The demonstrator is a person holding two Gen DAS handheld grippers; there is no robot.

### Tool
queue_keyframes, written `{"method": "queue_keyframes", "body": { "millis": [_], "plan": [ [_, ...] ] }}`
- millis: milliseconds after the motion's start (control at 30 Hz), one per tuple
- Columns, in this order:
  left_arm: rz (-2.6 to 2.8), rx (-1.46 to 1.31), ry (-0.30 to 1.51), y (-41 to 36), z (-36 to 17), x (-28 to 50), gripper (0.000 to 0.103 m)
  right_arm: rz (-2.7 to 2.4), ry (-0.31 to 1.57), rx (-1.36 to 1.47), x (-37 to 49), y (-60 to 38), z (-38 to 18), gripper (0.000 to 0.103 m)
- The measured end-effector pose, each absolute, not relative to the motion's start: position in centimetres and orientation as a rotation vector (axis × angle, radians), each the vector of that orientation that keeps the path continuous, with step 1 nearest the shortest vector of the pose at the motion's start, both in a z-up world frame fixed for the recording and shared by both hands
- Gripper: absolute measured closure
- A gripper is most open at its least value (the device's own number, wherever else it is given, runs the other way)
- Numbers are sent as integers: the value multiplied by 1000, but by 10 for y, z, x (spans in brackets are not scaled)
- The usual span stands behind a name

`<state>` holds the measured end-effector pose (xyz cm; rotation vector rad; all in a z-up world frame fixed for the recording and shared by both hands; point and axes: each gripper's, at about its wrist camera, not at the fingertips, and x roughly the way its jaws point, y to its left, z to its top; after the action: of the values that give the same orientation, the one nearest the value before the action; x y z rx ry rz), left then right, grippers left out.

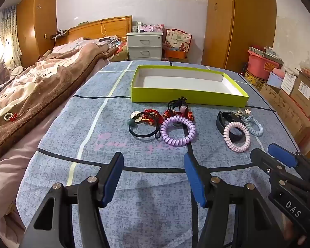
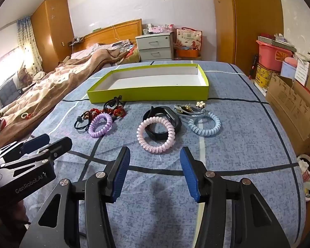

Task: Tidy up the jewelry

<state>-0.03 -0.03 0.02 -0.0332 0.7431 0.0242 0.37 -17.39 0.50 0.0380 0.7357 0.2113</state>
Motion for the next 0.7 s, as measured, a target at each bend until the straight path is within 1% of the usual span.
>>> {"method": "queue_keyframes", "body": {
  "millis": [700],
  "plan": [
    [48,-31,743,-2,5,-3,40,196,720,29,1,-174,8,52]
  ]
}}
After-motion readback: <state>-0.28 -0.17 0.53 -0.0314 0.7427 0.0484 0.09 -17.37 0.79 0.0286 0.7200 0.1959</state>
